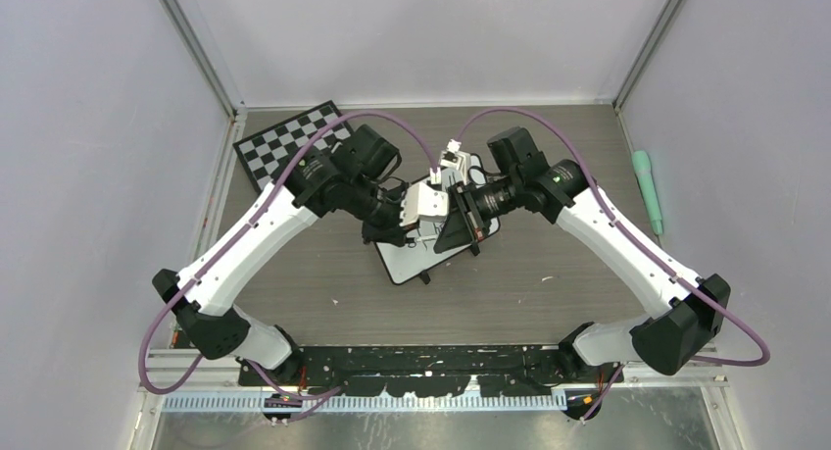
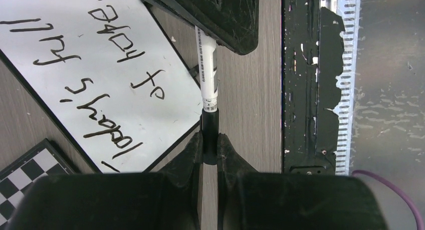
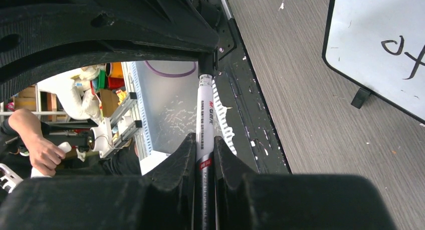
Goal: Write a sentence on the whiteboard
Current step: Close the whiteboard marker at the center of the board.
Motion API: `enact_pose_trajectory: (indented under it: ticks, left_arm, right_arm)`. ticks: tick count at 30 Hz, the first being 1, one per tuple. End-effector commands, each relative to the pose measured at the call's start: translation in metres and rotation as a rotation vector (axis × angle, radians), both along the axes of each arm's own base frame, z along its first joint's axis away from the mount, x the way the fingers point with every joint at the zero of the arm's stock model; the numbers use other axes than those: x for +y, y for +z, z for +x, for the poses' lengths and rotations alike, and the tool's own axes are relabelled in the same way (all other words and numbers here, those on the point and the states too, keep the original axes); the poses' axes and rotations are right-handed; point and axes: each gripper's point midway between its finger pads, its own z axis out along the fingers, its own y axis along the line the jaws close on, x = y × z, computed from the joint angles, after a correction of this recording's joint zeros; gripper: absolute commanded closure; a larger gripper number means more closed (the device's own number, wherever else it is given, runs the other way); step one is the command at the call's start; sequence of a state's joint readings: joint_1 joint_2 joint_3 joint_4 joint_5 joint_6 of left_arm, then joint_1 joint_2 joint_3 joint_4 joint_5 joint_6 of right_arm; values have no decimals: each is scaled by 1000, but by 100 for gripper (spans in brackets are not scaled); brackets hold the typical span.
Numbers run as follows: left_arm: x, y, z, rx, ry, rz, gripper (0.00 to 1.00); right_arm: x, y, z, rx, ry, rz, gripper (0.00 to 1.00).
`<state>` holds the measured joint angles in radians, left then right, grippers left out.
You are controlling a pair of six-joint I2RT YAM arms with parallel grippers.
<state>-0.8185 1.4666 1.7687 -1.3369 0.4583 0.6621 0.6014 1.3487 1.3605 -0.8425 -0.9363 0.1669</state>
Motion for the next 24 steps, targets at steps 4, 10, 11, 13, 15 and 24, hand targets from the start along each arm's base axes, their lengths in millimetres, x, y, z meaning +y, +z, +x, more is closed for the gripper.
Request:
enact_pose_trajectory:
  ticks: [4, 10, 11, 13, 15, 24]
  left_arm:
    - [-22, 32, 1, -44, -10, -133, 100]
    - [-42, 55, 0, 12, 6, -228, 100]
    - [-45, 61, -1, 17, 6, -246, 100]
    - [-52, 73, -3, 38, -6, -289, 100]
    - [-58, 79, -7, 71, -18, -315, 100]
    - [-76, 96, -20, 194, -44, -406, 100]
  right_arm:
    - [8, 12, 6, -68, 13, 37, 100]
    - [13, 2, 3, -52, 27, 21, 100]
    - [13, 1, 3, -51, 26, 19, 100]
    - [14, 0, 2, -59, 28, 17, 100]
    - [15, 0, 1, -72, 36, 16, 100]
    - [20, 7, -2, -76, 46, 24, 100]
